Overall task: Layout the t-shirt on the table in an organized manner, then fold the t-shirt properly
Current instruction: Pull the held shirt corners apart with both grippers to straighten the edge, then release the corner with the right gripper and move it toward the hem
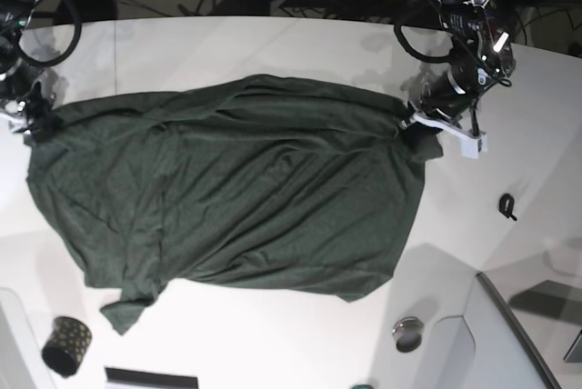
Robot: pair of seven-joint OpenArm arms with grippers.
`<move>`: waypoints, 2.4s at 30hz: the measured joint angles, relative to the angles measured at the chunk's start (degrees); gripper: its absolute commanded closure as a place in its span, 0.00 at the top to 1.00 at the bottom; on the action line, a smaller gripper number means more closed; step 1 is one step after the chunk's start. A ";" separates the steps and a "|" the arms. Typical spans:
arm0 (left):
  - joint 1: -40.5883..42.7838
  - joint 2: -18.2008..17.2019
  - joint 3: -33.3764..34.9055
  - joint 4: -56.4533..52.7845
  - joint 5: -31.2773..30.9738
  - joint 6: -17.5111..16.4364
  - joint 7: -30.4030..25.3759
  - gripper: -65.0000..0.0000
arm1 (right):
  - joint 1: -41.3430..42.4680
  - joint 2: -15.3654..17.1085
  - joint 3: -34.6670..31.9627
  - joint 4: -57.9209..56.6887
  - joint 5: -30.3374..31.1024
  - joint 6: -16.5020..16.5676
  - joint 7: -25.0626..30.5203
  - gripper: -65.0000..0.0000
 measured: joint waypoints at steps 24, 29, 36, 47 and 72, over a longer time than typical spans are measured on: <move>14.93 -1.57 0.00 19.19 2.08 1.40 4.11 0.00 | -6.40 -1.29 9.11 17.46 -0.52 -0.76 -18.03 0.01; 17.53 -1.49 0.31 23.69 1.73 1.31 3.67 0.00 | -8.72 -1.18 9.35 18.38 -0.31 -0.76 -18.43 0.01; 19.58 -1.42 0.02 24.72 2.25 1.31 3.65 0.00 | -10.93 -2.14 9.38 18.32 -0.74 -0.76 -18.08 0.01; 20.02 -1.44 0.00 24.72 2.27 1.33 3.65 0.00 | -10.91 -4.81 9.64 18.34 -0.72 -1.49 -17.55 0.01; 21.55 -1.42 -0.11 33.42 2.27 9.88 3.26 0.80 | -12.04 -5.53 9.75 28.46 -0.96 -7.89 -13.25 0.49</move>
